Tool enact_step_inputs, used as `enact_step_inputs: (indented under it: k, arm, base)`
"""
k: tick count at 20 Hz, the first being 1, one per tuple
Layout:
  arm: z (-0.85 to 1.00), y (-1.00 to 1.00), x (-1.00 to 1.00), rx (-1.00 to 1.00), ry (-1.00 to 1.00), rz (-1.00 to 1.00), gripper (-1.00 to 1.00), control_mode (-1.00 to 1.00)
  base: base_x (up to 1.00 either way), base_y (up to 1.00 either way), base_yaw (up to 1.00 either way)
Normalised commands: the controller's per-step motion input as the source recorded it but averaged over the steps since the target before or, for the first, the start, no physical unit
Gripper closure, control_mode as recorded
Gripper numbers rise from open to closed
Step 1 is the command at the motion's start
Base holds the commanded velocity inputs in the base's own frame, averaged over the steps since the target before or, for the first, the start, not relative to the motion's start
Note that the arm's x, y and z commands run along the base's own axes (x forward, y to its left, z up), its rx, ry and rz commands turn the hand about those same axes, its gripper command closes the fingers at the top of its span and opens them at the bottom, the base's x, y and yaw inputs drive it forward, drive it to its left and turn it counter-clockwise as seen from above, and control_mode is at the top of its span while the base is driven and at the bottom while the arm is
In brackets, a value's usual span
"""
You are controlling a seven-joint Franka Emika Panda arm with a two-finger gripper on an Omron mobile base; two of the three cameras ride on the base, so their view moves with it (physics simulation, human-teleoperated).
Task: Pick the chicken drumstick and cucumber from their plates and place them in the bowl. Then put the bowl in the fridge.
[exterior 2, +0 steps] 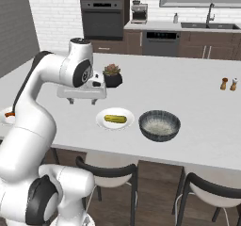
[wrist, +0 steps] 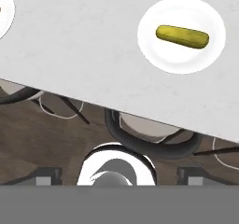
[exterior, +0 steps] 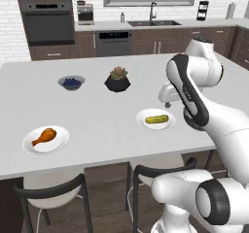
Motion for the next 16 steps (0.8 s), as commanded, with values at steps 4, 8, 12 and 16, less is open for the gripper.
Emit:
enact_step_inputs:
  k: [4, 8, 12, 16]
  arm:
    - [-0.19, -0.31, 0.44, 0.00, 0.12, 0.25, -1.00, -1.00]
    - [-0.49, -0.15, 0.61, -0.05, 0.00, 0.24, -1.00, -1.00]
    - [-0.62, -0.09, 0.64, -0.11, 0.05, 0.26, -1.00, -1.00]
    - [-0.60, -0.04, 0.48, -0.17, 0.12, 0.28, -1.00, -1.00]
  base:
    - [0.00, 0.00, 0.00]
    - [0.00, 0.00, 0.00]
    - [0.00, 0.00, 0.00]
    - [0.00, 0.00, 0.00]
